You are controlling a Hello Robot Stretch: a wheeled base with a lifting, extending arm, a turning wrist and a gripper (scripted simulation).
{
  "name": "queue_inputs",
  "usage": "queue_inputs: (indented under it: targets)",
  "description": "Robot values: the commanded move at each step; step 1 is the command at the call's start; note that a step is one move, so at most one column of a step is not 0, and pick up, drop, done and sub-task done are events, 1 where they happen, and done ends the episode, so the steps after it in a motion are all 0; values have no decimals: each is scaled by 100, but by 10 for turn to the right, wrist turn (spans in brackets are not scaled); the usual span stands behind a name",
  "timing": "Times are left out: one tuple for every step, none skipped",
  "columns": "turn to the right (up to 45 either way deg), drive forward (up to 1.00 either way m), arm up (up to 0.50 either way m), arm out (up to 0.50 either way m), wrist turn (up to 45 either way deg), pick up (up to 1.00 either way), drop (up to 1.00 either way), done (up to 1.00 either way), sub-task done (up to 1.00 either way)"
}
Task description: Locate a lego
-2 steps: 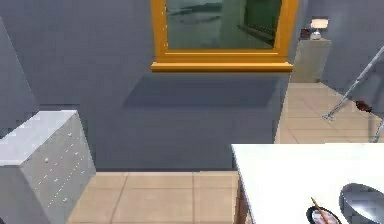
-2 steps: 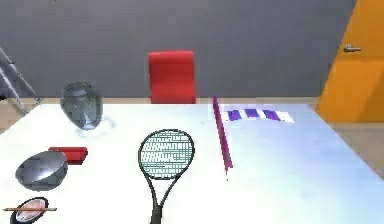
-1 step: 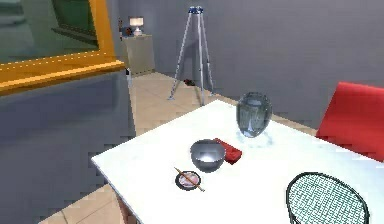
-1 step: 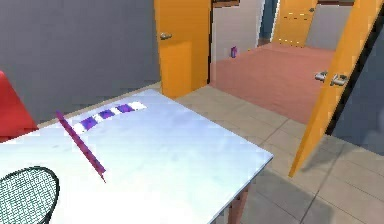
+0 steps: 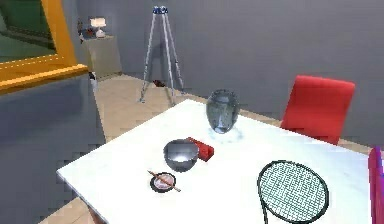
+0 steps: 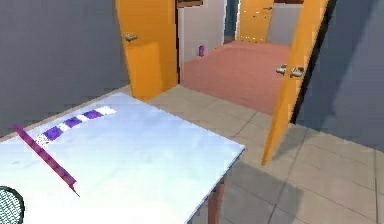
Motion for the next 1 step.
queue_inputs:
  targets:
    - [0,0,0,0,0,0,0,100,0]
